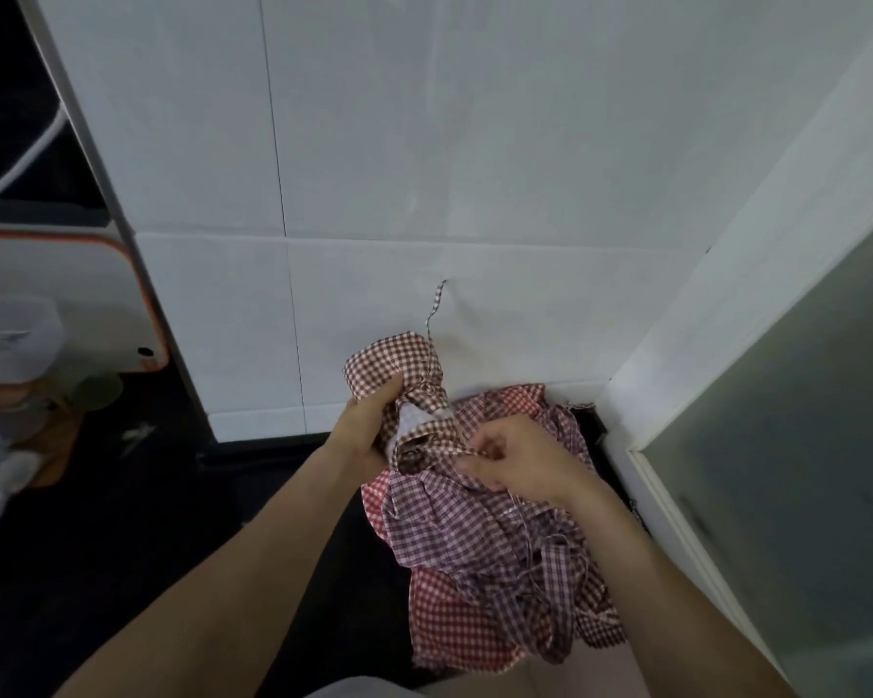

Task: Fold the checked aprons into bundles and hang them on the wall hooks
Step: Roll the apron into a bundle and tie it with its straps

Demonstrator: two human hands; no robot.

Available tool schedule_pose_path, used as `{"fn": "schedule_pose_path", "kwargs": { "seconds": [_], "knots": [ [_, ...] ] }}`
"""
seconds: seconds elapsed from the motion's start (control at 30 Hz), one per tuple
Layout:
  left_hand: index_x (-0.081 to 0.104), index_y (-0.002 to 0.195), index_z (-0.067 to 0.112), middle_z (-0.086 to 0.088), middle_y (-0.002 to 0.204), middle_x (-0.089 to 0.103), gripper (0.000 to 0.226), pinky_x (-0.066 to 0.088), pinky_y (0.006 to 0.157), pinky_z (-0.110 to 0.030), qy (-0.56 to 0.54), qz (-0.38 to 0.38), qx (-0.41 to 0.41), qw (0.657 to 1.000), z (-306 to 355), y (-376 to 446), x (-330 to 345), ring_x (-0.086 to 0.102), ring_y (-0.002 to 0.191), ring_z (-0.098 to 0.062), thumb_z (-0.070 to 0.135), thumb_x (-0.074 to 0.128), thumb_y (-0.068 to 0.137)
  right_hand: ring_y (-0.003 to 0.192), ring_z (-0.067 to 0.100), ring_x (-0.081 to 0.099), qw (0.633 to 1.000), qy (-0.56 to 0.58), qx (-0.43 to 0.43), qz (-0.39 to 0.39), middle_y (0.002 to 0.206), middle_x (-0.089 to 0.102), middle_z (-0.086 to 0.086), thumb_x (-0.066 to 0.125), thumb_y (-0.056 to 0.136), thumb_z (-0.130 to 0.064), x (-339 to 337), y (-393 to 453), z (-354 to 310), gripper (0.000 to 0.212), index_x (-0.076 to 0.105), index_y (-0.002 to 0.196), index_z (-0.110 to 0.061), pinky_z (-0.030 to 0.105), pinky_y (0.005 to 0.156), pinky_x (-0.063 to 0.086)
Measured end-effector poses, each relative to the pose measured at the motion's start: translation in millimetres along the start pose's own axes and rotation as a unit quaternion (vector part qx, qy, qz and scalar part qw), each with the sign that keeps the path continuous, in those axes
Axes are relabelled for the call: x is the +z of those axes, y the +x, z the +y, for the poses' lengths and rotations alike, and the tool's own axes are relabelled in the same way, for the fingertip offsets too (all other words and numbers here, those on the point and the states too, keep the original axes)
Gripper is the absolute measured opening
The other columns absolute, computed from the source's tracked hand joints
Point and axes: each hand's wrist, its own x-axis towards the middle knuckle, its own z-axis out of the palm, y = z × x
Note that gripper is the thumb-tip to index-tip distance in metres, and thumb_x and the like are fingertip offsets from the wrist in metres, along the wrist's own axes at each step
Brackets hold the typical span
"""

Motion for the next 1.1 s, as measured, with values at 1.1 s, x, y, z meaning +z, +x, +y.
{"fn": "schedule_pose_path", "kwargs": {
  "seconds": [1.1],
  "knots": [
    [0.051,0.133,0.026,0.0,0.124,0.066,0.052,0.052,0.099,-0.035,0.433,-0.191,0.056,0.879,-3.0,-33.1,8.4,0.065,0.111,-0.016,0.005,0.067,0.088,0.075,0.03,0.075,0.811,0.565,0.154,0.007,0.087,0.073,0.023,0.035,0.102,-0.005,-32.4,8.6,-2.7,0.034,0.066,0.093,0.006,0.03,0.05,0.058]
  ]
}}
